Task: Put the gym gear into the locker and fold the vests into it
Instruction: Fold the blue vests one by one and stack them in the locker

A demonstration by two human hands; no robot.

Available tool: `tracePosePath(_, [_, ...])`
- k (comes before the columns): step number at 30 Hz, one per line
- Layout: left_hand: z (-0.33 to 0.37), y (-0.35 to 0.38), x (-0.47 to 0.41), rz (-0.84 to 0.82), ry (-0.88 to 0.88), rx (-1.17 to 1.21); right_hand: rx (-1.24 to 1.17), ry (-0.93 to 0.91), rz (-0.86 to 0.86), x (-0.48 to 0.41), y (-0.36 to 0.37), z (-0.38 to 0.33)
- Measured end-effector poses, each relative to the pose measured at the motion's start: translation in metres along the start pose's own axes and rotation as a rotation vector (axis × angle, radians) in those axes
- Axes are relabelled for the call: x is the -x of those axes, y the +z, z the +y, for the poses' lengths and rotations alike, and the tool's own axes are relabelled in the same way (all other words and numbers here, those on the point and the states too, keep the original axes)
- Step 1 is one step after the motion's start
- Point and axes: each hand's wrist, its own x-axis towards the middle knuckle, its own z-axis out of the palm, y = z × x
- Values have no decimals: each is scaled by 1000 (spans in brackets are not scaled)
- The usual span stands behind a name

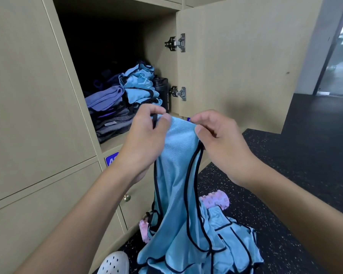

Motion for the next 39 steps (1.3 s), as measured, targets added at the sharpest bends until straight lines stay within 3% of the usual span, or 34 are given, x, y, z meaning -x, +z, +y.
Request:
tracePosePath(5, [6, 1, 5, -169, 80, -63, -128, 41, -10, 3, 3, -3])
tracePosePath(9, [6, 2, 2, -60, 107, 0, -205, 158, -93, 9, 8, 3])
tracePosePath(11, [5, 1, 1, -36, 121, 4, -153, 128, -143, 12, 10, 3])
tracePosePath(17, [2, 2, 0, 54, 155, -71, -133, 92, -85, 11, 13, 2])
tracePosePath(20, [6, -1, 0, 121, 144, -15, -200, 148, -214, 12, 13, 1])
tracePosePath(23, [7, -7, -2, 136, 133, 31, -57, 167, -356, 16, 16, 8])
tracePosePath(25, [7, -9, -1, 84, 97, 35, 48, 118, -310, 16, 19, 12])
tracePosePath(30, [9, -11, 4, -39, 23, 16, 54, 85, -234, 14, 17, 15])
tracePosePath(39, [11, -20, 0, 139, 97, 65, 183, 71, -406, 21, 18, 20])
